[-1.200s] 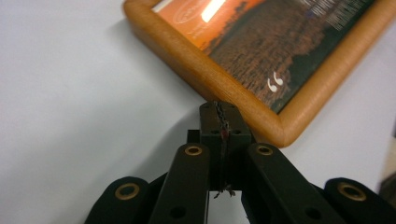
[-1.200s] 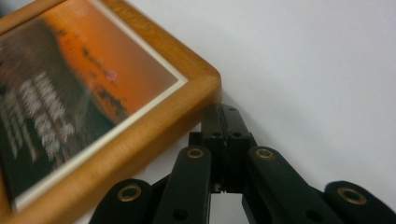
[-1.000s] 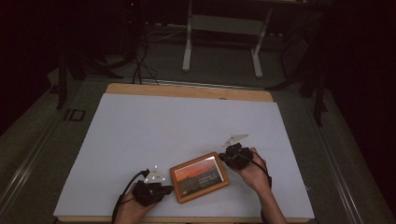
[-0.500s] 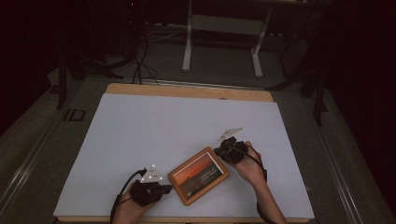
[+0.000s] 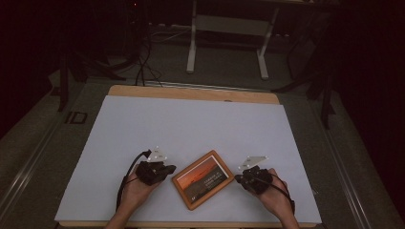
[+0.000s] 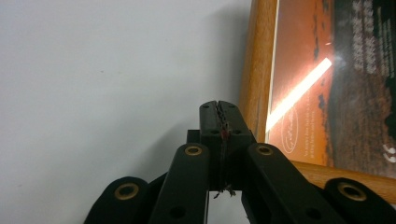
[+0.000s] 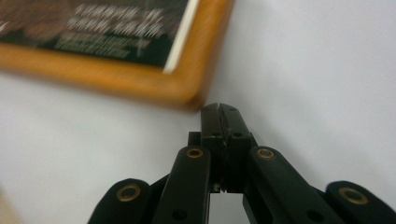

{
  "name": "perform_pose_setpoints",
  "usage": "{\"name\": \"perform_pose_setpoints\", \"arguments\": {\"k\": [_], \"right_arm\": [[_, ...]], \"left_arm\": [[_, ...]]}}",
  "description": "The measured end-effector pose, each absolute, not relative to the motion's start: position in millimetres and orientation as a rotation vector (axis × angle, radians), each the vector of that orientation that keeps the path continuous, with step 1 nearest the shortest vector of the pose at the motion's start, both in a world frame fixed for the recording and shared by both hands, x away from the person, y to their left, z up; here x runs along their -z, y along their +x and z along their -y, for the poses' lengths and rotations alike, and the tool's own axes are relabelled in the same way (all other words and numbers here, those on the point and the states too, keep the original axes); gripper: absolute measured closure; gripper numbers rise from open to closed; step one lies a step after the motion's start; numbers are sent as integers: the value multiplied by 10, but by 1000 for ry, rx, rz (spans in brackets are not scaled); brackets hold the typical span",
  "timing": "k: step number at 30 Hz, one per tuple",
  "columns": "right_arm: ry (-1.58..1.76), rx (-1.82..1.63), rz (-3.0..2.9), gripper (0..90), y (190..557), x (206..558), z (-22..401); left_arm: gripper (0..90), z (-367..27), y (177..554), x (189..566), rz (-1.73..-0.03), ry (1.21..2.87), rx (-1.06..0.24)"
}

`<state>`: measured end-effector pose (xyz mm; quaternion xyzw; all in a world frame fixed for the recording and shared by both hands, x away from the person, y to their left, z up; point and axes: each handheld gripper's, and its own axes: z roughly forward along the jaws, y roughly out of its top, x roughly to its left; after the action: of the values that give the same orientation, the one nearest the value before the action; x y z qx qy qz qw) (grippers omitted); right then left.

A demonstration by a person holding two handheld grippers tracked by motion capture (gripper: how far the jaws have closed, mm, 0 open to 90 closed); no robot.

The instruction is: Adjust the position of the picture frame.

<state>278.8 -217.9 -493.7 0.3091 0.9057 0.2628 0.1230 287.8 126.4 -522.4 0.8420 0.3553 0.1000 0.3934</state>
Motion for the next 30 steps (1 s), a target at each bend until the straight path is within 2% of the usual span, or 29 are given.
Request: {"name": "perform_pose_setpoints", "arguments": {"k": [6, 11, 19, 21, 23, 25, 27, 30], "right_arm": [[830, -783, -2691, 895, 2623, 4891, 2095], [842, -762, -2687, 896, 2681, 4908, 2043], [914, -759, -2620, 888, 2860, 4941, 1982], [945, -770, -2611, 849, 2887, 4942, 1998], [972, -808, -2624, 769, 2876, 4941, 2023], [1013, -874, -2647, 663, 2857, 4944, 2064], [1084, -963, -2662, 515, 2850, 4956, 2114], [1200, -1086, -2682, 368, 2874, 5011, 2165]], "left_arm": [[896, -1235, 2875, 5249, -879, 2152, -230], [897, -1247, 2806, 5239, -868, 2150, -216], [897, -1204, 2648, 5305, -814, 2169, -112], [888, -1232, 2686, 5316, -826, 2142, -77], [811, -1253, 2737, 5287, -867, 2080, -70], [731, -1260, 2816, 5239, -882, 2040, -33], [598, -1225, 2878, 5203, -876, 2047, -15], [468, -1153, 2998, 5174, -869, 2036, 47]]}}
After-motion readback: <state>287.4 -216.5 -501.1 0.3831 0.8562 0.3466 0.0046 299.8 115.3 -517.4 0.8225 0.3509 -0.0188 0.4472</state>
